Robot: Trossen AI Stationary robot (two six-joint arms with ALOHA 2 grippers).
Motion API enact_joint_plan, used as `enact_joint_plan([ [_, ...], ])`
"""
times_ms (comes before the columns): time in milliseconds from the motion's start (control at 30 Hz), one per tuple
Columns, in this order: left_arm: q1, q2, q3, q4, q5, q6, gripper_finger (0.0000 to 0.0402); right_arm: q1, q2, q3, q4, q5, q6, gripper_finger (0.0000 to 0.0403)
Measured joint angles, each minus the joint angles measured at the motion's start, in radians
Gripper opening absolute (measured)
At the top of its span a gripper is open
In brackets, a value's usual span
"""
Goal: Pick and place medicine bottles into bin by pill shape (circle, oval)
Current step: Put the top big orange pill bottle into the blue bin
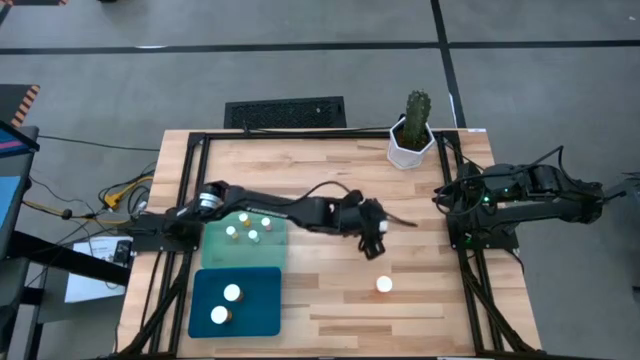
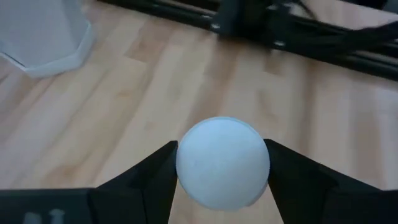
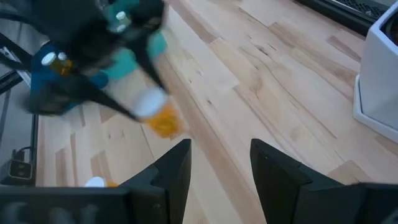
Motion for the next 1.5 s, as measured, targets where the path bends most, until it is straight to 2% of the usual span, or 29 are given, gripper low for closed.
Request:
enact_joint_plan([
  [167,-0.09,-0.083,0.002,-0.121,-0.062,-0.107,0.0212,0.0,0.0,0.0,0.0,0.0,-0.014,0.0175],
  [300,-0.173,-0.15,0.002,-0.246,-0.154,-0.195,0.0212,0.0,0.0,0.0,0.0,0.0,-0.016,0.0175],
  [433,-0.273,-0.211,0.002,-0.414,-0.249,-0.347,0.0212,0.0,0.0,0.0,0.0,0.0,-0.016,0.0175],
  [633,-0.453,-0.267,0.004,-0.702,-0.425,-0.705,0.0212,0.0,0.0,0.0,0.001,0.0,-0.011,0.0175],
  [900,-0.683,-0.269,-0.011,-1.098,-0.543,-1.29,0.0213,0.0,0.0,0.0,0.001,0.0,-0.001,0.0175],
  [1000,-0.732,-0.272,-0.054,-1.098,-0.569,-1.364,0.0213,0.0,0.0,0.0,0.002,0.0,-0.001,0.0175],
  [1167,-0.778,-0.269,-0.173,-1.082,-0.49,-1.487,0.0213,0.0,0.0,0.0,0.005,0.0,0.018,0.0175],
  [1267,-0.806,-0.267,-0.249,-1.096,-0.497,-1.61,0.0213,0.0,0.0,0.0,0.005,0.0,0.018,0.0175],
  [1500,-0.824,-0.269,-0.421,-1.077,-0.459,-1.738,0.0213,0.0,0.0,0.0,0.005,0.001,0.02,0.0175],
])
